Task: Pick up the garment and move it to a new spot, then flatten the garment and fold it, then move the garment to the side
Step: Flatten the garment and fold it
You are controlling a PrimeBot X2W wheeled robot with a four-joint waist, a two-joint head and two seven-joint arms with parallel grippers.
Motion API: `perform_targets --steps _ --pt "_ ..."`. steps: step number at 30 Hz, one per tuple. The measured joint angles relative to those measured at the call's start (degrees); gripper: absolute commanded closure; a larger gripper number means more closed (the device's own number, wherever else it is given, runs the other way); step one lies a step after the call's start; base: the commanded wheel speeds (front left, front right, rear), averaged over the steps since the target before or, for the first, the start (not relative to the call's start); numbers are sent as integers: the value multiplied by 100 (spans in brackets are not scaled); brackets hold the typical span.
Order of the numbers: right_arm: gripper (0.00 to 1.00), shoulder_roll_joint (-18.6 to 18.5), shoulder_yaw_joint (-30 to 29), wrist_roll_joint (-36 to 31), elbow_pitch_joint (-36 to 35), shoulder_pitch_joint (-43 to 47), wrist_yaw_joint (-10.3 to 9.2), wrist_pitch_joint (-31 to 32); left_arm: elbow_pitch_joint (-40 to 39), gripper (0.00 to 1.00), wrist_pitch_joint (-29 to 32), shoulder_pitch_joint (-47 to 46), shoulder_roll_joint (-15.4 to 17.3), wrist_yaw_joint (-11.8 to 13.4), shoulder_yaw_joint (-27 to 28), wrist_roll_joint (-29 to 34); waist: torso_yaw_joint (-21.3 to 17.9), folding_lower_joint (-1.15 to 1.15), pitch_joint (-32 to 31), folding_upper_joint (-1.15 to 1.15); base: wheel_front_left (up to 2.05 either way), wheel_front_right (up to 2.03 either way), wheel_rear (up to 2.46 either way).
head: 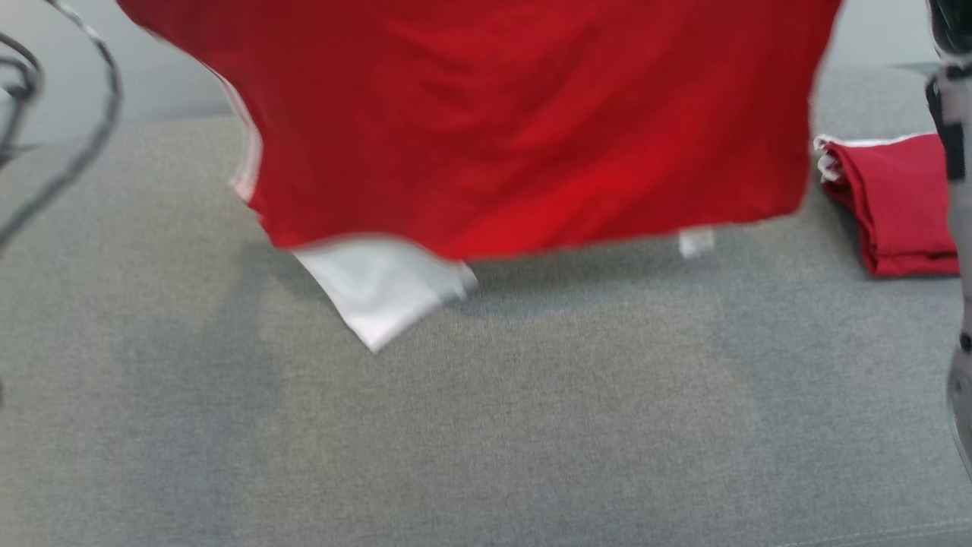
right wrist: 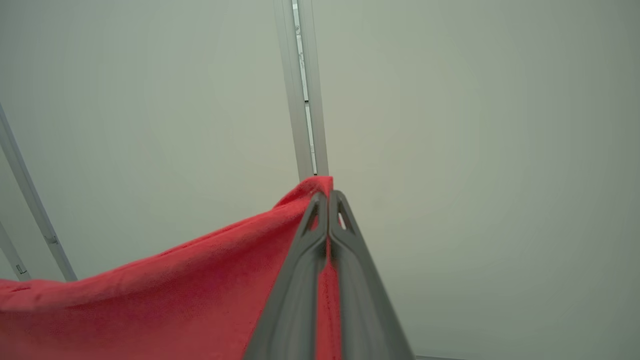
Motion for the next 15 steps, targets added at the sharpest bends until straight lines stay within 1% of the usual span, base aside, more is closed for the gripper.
perform_targets --steps 2,4,5,6,7,9,11,13,15 --pt "100 300 -57 -334 360 -464 0 -152 221 100 -138 -444 157 -146 -93 342 -23 0 234 0 0 0 0" --pt "100 567 -222 -748 716 -1005 0 -423 432 100 -411 -989 265 -359 -134 608 -47 0 505 0 0 0 0" --pt "100 681 -288 -1036 884 -1288 0 -633 535 100 -608 -1277 285 -519 -145 730 -61 0 658 0 0 0 0" --pt "100 804 -399 -1306 1016 -1557 0 -894 608 100 -844 -1551 290 -693 -144 833 -76 0 815 0 0 0 0" --pt "100 934 -487 -1549 1143 -1834 0 -1170 671 100 -1188 -1829 293 -813 -141 1016 -93 0 978 0 0 0 0" --pt "100 1115 -669 -2102 1380 -2317 1 -1824 844 100 -1859 -2362 313 -959 -144 1317 -129 0 1320 0 0 0 0" --pt "100 1237 -893 -2647 1618 -2685 2 -2327 1000 100 -2448 -2756 324 -1033 -191 1525 -167 0 1669 0 0 0 0" --pt "100 1324 -1185 -3218 1777 -2959 3 -2828 1058 100 -3009 -3033 331 -1077 -396 1782 -201 1 2022 0 0 0 0" --pt "100 1363 -1508 -3630 1898 -3127 2 -3005 828 100 -3309 -3159 308 -1081 -679 1719 -228 1 2364 0 0 0 0"
